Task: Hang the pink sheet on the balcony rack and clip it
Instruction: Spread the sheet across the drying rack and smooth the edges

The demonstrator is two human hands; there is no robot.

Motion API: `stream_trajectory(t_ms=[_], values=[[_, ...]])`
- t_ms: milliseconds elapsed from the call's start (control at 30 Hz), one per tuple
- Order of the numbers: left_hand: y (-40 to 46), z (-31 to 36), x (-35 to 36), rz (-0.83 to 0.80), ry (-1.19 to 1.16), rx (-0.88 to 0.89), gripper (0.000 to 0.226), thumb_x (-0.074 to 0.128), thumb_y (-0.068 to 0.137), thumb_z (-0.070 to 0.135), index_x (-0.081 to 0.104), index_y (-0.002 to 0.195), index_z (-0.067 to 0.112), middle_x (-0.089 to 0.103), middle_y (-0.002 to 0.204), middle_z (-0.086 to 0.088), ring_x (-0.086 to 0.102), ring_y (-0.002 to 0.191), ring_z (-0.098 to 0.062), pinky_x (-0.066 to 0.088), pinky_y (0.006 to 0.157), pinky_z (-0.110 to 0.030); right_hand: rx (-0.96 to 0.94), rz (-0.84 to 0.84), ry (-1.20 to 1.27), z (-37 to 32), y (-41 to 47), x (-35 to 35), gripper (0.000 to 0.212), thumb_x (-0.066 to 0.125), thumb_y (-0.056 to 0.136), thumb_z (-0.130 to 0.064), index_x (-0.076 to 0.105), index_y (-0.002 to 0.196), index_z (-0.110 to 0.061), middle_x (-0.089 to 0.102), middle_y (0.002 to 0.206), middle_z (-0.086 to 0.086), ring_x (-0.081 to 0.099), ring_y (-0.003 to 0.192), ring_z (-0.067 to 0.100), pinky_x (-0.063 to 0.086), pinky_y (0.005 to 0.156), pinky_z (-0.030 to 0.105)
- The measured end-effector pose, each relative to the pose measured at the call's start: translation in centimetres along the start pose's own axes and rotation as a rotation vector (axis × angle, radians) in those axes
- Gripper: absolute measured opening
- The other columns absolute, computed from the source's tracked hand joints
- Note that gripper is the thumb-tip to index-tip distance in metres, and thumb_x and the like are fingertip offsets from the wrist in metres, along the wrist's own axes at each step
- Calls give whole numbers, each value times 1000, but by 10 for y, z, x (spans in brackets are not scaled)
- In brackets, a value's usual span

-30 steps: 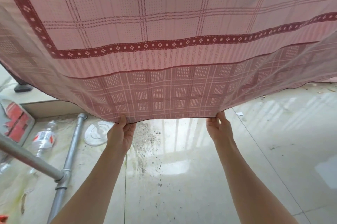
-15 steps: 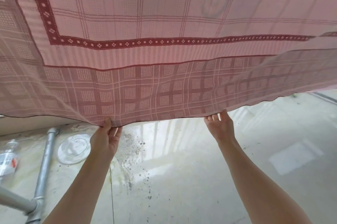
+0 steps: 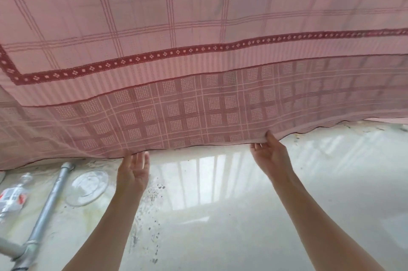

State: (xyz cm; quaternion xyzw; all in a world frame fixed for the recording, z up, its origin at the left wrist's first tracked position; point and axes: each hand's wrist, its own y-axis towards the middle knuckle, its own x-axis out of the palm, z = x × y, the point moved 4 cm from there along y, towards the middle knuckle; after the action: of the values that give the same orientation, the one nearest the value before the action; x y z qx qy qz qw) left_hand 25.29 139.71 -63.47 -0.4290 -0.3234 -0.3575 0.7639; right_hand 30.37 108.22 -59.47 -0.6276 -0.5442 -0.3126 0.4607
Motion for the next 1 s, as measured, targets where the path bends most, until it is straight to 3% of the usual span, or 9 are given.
stream_trajectory(t_ms=[100, 167, 200, 267, 333, 433, 567, 767, 1000], values=[[-24, -64, 25, -58, 125, -29, 64, 63, 84, 25, 30, 136, 7, 43, 136, -10, 38, 132, -25, 31, 111, -41, 89, 45, 15, -3, 3, -15, 10, 62, 81, -6, 62, 91, -8, 72, 78, 2, 61, 93, 14, 46, 86, 30], [-46, -108, 50, -155, 227, -91, 103, 83, 61, 30, 22, 141, 8, 38, 139, -11, 35, 133, -28, 33, 106, -44, 137, 81, 8, -7, 5, -21, 8, 54, 90, -7, 62, 88, -8, 72, 70, 1, 59, 89, 14, 45, 85, 30], [-57, -130, 64, -187, 247, -126, 97, 83, 63, 29, 27, 139, 7, 37, 139, -10, 34, 133, -29, 34, 105, -45, 158, 86, -3, -9, 5, -23, 10, 53, 91, -7, 62, 87, -7, 72, 69, 1, 59, 89, 14, 44, 85, 29], [-77, -171, 86, -187, 255, -147, 36, 60, 86, 22, 49, 118, 10, 46, 130, -8, 42, 128, -29, 36, 105, -46, 201, 78, -30, -14, 4, -30, 10, 54, 90, -7, 62, 85, -8, 71, 68, 0, 59, 86, 13, 44, 81, 29], [-90, -202, 104, -190, 268, -141, 13, 52, 91, 19, 57, 102, 14, 59, 113, -6, 57, 109, -23, 45, 96, -43, 236, 70, -38, -19, 3, -39, 9, 55, 88, -6, 63, 84, -7, 69, 66, 0, 59, 82, 14, 44, 76, 27], [-100, -228, 116, -150, 243, -99, 10, 54, 90, 10, 59, 96, 17, 66, 95, -2, 64, 91, -18, 50, 82, -36, 263, 68, -30, -27, 4, -49, 7, 57, 87, -5, 64, 84, -7, 63, 70, 0, 56, 76, 13, 42, 73, 25], [-100, -237, 103, -21, 254, -48, 11, 50, 92, 6, 57, 92, 15, 66, 88, 0, 64, 84, -13, 47, 89, -37, 313, 46, -86, -31, 7, -59, 7, 57, 88, -9, 64, 89, -9, 63, 85, 0, 54, 84, 12, 39, 72, 26], [-93, -218, 80, 67, 272, 10, 12, 50, 92, 6, 56, 98, 14, 64, 91, 0, 63, 86, -14, 49, 74, -35, 249, -50, -12, -65, 31, -56, 14, 51, 93, -20, 64, 94, -14, 68, 96, 0, 58, 109, 20, 40, 102, 44], [-77, -203, 74, 40, 335, 62, 11, 51, 92, 7, 58, 95, 16, 71, 70, 6, 69, 70, -9, 51, 70, -32, 164, -28, 127, -103, 59, -79, 33, 54, 88, -31, 61, 115, -13, 58, 125, 2, 51, 124, 21, 34, 109, 40]])
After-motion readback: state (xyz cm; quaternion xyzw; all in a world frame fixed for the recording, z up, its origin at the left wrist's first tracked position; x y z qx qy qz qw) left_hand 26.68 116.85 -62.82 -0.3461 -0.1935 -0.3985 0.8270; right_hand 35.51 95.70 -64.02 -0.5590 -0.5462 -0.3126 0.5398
